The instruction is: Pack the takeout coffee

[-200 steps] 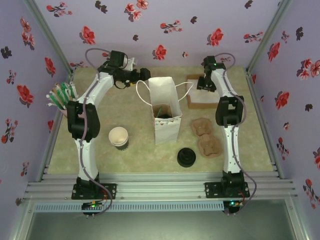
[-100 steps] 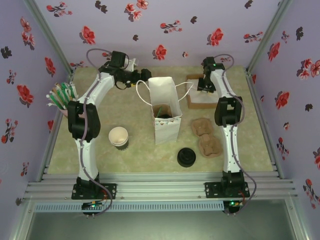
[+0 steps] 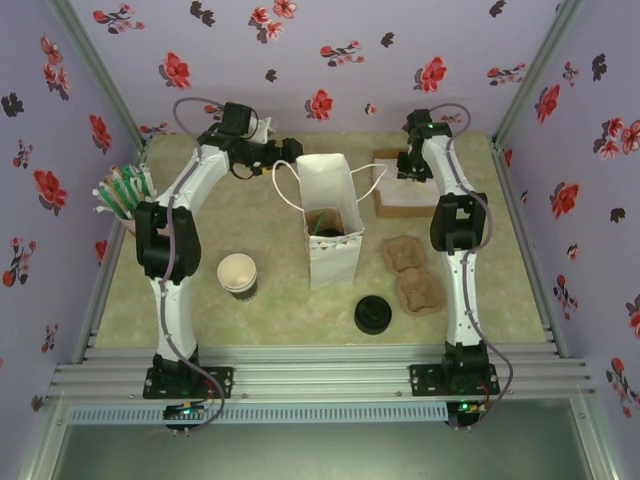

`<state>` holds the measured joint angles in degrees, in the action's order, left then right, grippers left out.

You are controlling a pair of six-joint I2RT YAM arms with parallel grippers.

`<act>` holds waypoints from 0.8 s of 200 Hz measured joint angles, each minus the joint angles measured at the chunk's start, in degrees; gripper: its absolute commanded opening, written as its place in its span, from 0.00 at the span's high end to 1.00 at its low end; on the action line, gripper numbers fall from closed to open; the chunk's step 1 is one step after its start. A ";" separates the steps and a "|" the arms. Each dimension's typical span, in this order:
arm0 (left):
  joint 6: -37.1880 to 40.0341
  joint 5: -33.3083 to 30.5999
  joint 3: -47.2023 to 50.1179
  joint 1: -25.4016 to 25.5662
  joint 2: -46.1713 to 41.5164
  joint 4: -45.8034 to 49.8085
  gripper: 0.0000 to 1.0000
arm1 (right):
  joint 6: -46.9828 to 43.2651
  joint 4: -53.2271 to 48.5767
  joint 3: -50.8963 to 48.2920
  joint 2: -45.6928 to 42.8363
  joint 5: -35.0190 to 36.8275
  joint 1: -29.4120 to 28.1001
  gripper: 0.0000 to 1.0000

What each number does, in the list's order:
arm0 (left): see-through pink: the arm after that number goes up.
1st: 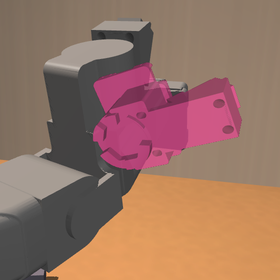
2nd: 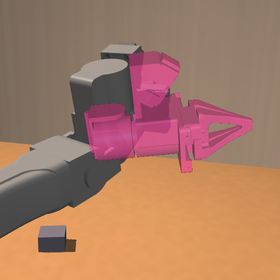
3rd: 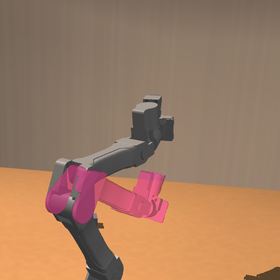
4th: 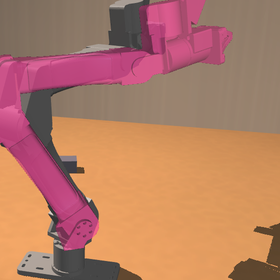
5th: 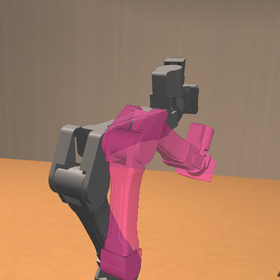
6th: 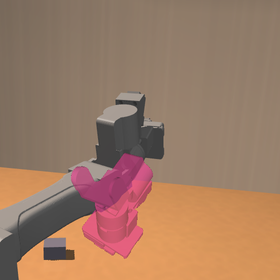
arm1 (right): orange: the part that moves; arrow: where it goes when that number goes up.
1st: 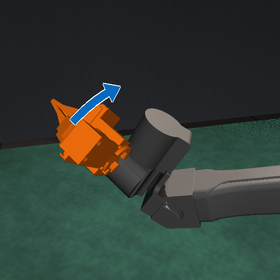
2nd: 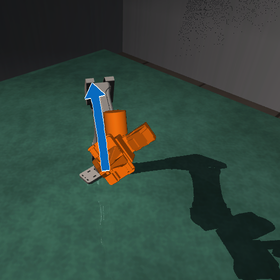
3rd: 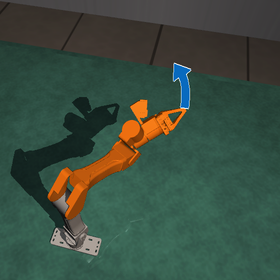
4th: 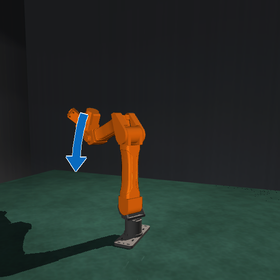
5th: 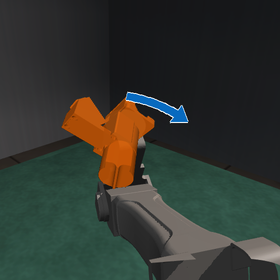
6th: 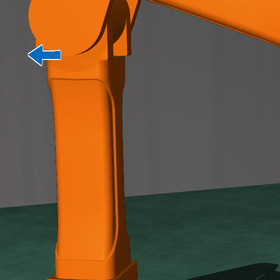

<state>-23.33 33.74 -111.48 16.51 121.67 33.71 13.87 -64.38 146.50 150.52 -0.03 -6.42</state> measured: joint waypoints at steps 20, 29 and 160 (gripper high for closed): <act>0.00 0.00 0.00 0.00 0.00 0.00 0.01 | 0.02 0.00 -0.37 -0.48 -0.02 0.00 0.66; 0.00 0.00 0.02 0.00 0.00 0.00 0.01 | -0.04 0.00 -0.37 -0.55 -0.02 0.00 0.56; 0.00 0.00 0.66 0.00 -0.02 0.00 0.01 | -0.22 -0.04 -1.38 1.77 -0.39 0.02 0.61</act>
<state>-23.33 33.74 -110.83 16.51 121.64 33.71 13.65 -64.42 145.12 152.29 -0.43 -6.39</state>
